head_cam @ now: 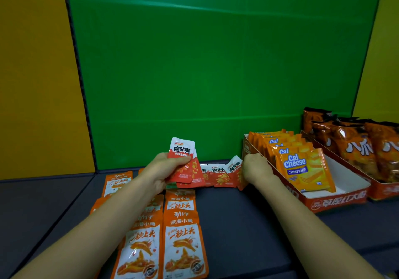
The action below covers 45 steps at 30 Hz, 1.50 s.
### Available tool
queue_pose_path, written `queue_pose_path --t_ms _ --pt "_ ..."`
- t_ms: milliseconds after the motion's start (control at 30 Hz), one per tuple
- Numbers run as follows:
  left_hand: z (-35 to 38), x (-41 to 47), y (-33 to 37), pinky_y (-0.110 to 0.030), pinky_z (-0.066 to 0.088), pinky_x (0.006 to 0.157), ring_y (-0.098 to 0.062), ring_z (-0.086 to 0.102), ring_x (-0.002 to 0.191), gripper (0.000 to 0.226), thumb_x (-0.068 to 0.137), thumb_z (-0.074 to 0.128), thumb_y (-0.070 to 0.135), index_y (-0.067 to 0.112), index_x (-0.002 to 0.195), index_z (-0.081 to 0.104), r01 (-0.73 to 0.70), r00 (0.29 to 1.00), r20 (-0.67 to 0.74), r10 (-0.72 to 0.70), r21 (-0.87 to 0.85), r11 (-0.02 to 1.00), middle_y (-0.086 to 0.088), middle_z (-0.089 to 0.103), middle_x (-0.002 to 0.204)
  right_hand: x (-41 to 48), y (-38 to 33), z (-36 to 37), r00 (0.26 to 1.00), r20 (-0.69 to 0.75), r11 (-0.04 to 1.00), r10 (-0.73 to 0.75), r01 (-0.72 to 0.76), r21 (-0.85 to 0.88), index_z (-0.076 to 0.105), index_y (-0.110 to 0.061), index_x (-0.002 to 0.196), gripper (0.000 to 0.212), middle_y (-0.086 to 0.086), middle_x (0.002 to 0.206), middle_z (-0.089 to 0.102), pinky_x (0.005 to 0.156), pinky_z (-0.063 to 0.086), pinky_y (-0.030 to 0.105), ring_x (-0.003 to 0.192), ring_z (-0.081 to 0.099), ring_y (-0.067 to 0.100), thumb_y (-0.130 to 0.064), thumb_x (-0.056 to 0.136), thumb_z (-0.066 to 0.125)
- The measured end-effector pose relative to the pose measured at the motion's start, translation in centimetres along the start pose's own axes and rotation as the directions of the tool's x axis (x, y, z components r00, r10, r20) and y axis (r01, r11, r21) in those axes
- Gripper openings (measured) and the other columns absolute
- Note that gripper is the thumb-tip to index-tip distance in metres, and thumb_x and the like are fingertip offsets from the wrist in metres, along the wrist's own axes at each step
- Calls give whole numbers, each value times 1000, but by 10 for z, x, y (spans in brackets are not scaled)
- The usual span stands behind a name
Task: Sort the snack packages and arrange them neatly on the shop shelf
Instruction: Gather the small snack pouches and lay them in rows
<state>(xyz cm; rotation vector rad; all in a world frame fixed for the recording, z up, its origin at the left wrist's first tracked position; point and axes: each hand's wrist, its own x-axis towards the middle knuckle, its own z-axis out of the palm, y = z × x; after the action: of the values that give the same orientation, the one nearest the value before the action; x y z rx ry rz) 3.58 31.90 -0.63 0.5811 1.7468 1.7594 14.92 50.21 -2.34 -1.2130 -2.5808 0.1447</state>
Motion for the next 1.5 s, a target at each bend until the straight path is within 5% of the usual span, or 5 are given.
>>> queue_pose_path --t_ms 367,900,1033,1233,1500 --pt "-1 2 -3 -30 56 64 -18 66 65 16 83 68 15 9 95 60 12 1000 3 -12 17 1000 -9 69 79 -15 5 6 992 -82 967 -98 75 -245 51 -6 123 30 10 123 60 86 50 34 113 59 27 -8 93 46" --pt "6 0 -9 -26 56 52 -12 65 48 6 86 63 14 12 90 60 58 998 -5 -58 4 998 -4 70 66 -18 24 26 944 9 936 -329 327 -134 54 -10 121 33 7 126 56 89 48 37 113 55 26 -26 100 33" --pt "15 -3 -11 -29 55 59 -11 64 46 5 87 62 15 12 92 60 81 997 13 -81 -28 996 -3 69 63 -38 7 14 884 -191 894 -427 445 58 62 -12 102 44 3 109 61 84 46 37 104 56 22 -39 100 27" --pt "33 -7 -18 -29 53 64 -17 64 68 20 88 61 16 9 106 59 82 996 44 -83 20 996 -8 68 83 -57 -12 12 887 1 707 -461 367 604 63 2 87 51 9 82 64 70 41 33 77 57 23 -40 98 38" --pt "40 -4 -25 -26 46 67 -13 61 59 7 91 54 17 12 93 58 36 999 -1 -37 232 972 -1 66 66 -52 14 18 968 -75 857 -241 249 451 57 -12 73 46 0 77 63 71 45 35 80 60 22 -46 96 37"
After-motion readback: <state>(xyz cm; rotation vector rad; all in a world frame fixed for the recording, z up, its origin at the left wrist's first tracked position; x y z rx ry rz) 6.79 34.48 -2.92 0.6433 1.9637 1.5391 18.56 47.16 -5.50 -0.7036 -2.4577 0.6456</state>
